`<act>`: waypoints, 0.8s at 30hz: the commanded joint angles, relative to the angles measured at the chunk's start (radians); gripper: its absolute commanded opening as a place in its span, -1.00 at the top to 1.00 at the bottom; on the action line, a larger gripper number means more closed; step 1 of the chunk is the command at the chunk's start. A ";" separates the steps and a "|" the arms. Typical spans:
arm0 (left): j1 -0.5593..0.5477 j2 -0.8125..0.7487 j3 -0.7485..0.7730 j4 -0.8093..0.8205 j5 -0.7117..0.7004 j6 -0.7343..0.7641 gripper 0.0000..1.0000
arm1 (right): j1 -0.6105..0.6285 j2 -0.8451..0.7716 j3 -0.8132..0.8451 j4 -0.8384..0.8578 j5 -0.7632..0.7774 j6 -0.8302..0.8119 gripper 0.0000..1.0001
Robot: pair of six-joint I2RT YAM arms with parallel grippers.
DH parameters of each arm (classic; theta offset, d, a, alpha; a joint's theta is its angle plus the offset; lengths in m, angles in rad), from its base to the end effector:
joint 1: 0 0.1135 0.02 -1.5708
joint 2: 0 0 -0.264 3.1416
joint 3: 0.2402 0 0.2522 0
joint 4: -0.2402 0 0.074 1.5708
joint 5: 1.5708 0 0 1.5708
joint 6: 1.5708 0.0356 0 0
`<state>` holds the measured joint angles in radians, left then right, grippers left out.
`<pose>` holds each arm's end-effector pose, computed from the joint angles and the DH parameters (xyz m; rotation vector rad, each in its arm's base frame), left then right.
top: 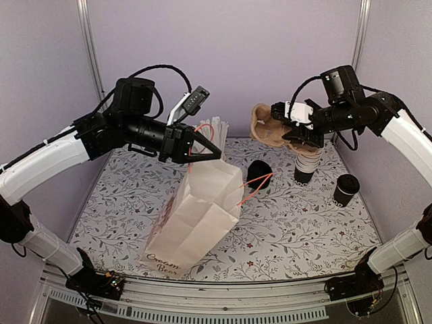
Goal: Pack the takeout coffee
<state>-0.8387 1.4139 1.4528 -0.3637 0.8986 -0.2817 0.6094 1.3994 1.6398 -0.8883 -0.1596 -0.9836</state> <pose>0.1881 -0.2509 0.4130 1.2061 1.7184 -1.5676 0.2310 0.1681 0.4244 -1.6396 1.4808 -0.0307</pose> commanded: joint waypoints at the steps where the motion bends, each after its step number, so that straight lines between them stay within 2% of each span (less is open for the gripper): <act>1: -0.006 0.028 0.001 -0.050 -0.058 0.065 0.83 | -0.012 -0.043 0.028 0.023 0.031 0.002 0.44; 10: -0.005 0.093 0.079 -0.173 -0.029 0.171 0.83 | -0.065 -0.101 0.002 0.027 0.059 0.008 0.43; 16: 0.023 0.033 0.063 -0.283 -0.268 0.200 0.81 | -0.066 -0.113 -0.055 0.042 0.044 0.012 0.42; 17: 0.024 0.022 0.066 -0.305 -0.322 0.201 0.77 | -0.066 -0.110 -0.059 0.045 0.041 0.014 0.42; 18: 0.024 0.012 0.071 -0.326 -0.371 0.203 0.62 | -0.066 -0.110 -0.063 0.048 0.036 0.014 0.42; 24: 0.025 -0.033 0.075 -0.415 -0.587 0.179 0.14 | -0.066 -0.085 -0.055 0.041 -0.036 0.024 0.42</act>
<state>-0.8219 1.4124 1.5070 -0.6872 0.5045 -0.0975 0.5468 1.3003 1.5806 -0.8658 -0.1280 -0.9817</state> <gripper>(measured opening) 0.371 0.292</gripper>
